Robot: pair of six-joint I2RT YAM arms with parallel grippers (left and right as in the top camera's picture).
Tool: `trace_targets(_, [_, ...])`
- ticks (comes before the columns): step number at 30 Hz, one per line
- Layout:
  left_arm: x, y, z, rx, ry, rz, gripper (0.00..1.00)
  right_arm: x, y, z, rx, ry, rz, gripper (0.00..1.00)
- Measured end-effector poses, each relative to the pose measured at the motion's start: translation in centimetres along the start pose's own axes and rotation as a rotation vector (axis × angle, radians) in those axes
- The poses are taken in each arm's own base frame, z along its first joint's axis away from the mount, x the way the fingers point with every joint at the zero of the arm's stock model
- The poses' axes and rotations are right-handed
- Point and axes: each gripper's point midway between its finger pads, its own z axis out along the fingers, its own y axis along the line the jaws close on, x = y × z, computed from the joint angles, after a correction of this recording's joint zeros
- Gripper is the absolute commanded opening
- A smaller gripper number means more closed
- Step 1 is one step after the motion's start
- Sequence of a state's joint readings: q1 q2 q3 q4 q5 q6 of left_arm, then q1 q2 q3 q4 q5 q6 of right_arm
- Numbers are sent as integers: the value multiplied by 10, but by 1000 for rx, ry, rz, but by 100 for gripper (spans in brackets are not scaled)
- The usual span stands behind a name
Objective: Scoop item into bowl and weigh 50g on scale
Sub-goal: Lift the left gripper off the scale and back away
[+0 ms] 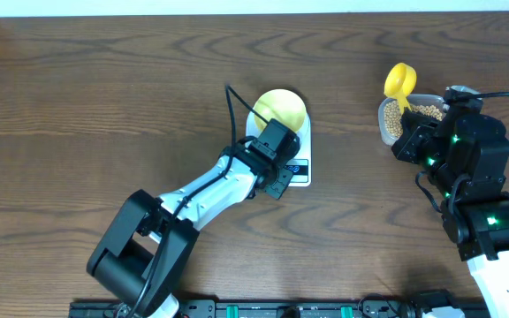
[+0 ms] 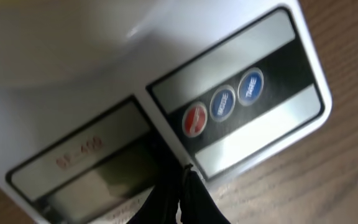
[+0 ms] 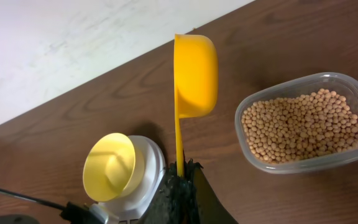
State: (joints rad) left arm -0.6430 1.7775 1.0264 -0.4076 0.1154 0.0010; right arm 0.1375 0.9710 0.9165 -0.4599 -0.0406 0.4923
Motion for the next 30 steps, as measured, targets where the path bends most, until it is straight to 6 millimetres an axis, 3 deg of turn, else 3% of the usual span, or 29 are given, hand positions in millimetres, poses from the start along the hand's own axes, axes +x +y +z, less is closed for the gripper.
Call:
trace_targets(4, [1,-6,-12,35,-17,0,8,0,0,0,0,0,0,1])
trace_targets(30, [-40,-24,-153,99,-398,38,7,1,2,0,-14,7,0,1])
